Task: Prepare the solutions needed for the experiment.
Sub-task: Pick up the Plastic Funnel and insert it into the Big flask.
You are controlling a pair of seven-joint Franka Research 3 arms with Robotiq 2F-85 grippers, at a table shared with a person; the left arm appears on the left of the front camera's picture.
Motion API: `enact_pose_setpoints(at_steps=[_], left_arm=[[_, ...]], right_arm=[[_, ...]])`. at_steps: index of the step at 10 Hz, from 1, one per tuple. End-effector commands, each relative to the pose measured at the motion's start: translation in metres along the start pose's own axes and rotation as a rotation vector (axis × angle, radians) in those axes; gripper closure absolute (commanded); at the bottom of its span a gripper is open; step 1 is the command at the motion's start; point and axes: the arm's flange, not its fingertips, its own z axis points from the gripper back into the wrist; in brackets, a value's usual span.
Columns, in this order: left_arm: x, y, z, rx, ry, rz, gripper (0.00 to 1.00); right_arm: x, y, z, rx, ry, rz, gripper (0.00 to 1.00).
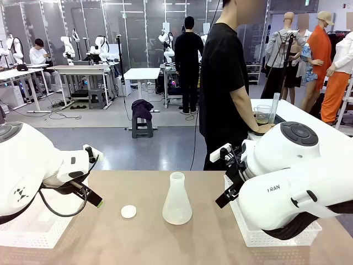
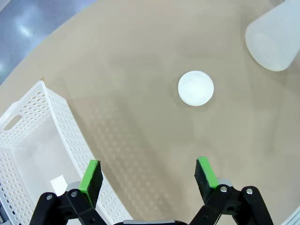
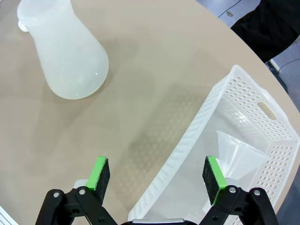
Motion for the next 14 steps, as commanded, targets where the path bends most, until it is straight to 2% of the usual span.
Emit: enact_pose_setpoints(at_steps=[1,4,7,8,9,10,11,12,14], left_arm=[[0.000,0.000,0.000,0.000,0.000,0.000,0.00],[0.007,0.009,0.013,-0.070,-0.040,0.013,0.00],[0.020,0.025,0.028,-0.169,-0.088,0.022,0.00],[0.026,0.038,0.027,-0.238,-0.119,0.039,0.00],[0.032,0.051,0.024,-0.369,-0.154,0.042,0.00],[0.036,0.060,0.021,-0.436,-0.171,0.068,0.00],[0.038,0.064,0.019,-0.447,-0.164,0.087,0.00],[0.031,0.033,0.043,-0.321,-0.163,0.061,0.00],[0.031,0.033,0.043,-0.321,-0.163,0.061,0.00]], right_arm=[[0.000,0.000,0.000,0.001,0.000,-0.003,0.00],[0.005,-0.006,0.011,-0.004,-0.013,-0.040,0.00],[0.016,-0.024,0.031,0.102,-0.076,-0.087,0.00],[0.021,-0.033,0.035,0.162,-0.109,-0.128,0.00],[0.026,-0.043,0.039,0.220,-0.135,-0.192,0.00],[0.029,-0.048,0.039,0.205,-0.135,-0.230,0.00],[0.031,-0.048,0.041,0.202,-0.128,-0.237,0.00],[0.031,-0.028,0.047,0.170,-0.125,-0.207,0.00],[0.031,-0.028,0.047,0.170,-0.125,-0.207,0.00]])
